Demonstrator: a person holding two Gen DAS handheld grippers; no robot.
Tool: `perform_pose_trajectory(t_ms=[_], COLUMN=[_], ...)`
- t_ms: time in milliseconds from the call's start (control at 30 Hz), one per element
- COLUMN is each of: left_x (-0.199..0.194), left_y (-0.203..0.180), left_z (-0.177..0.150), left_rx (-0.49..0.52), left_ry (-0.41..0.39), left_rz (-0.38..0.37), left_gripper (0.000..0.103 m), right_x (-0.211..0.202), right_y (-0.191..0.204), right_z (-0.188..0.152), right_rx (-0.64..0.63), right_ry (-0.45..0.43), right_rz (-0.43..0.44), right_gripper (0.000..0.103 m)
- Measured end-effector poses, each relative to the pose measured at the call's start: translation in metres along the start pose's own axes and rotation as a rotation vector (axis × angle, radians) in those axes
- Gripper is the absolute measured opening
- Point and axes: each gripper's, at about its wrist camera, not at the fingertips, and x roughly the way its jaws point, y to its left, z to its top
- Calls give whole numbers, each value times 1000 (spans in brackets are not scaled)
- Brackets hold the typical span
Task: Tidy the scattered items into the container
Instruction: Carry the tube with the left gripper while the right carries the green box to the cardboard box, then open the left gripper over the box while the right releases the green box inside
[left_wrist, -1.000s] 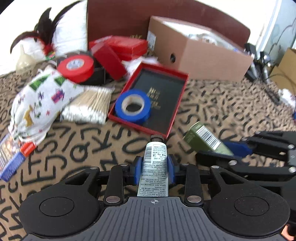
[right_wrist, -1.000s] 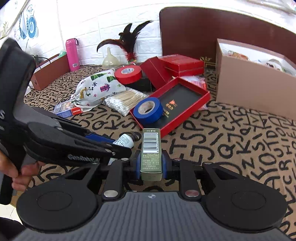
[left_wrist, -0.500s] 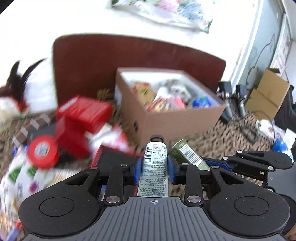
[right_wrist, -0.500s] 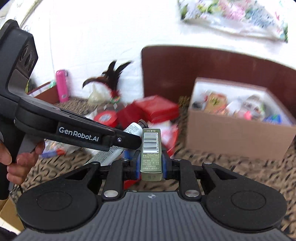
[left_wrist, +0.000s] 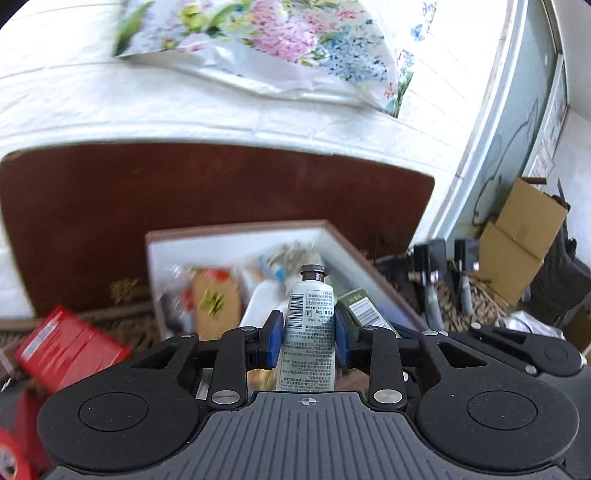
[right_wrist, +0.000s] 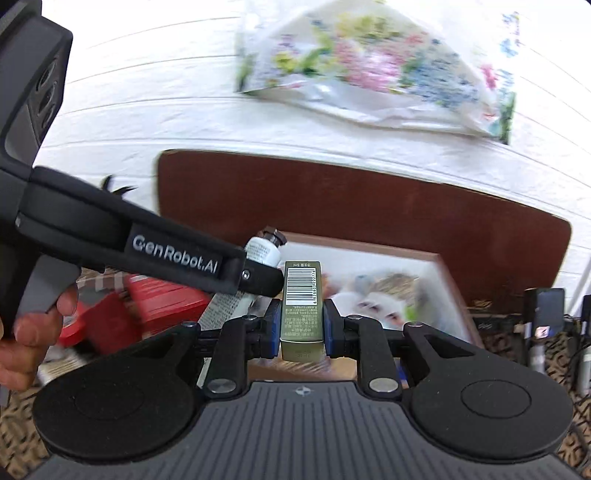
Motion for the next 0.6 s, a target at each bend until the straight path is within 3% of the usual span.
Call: perform_pose_trajectory(t_ms=[200, 233, 267, 300, 333, 367, 400, 433, 467, 600], left_x=[63, 75, 84, 92, 99, 102, 103, 102, 100, 95], left_y=[-6, -5, -4, -2, 0, 3, 6, 8, 10, 16], left_z=[10, 8, 6, 5, 2, -2, -6, -10, -12, -15], left_rx=[22, 16, 11, 8, 6, 3, 6, 18, 32, 29], left_ry=[21, 33, 37, 32, 28, 29, 23, 11, 5, 11], left_rz=[-60, -75, -86, -90, -95, -97, -97, -99, -102, -96], left_gripper=[29, 33, 51, 58, 83, 100, 101, 101, 101, 101], right_x=[51, 59, 67, 76, 85, 93, 99, 102, 102, 98], right_y=[-40, -44, -48, -51, -52, -52, -51, -50, -49, -44], right_z=[2, -1, -5, -9, -14, -19, -25, -31, -38, -52], right_rx=[7, 6, 7, 8, -1, -21, -48, -73, -98, -145], right_ry=[41, 53, 65, 83, 102, 116, 127, 123, 101, 94], right_rz=[-79, -79, -68, -61, -66, -81, -109, -147, -179, -212], right_gripper=[25, 25, 25, 26, 26, 36, 70, 85, 93, 92])
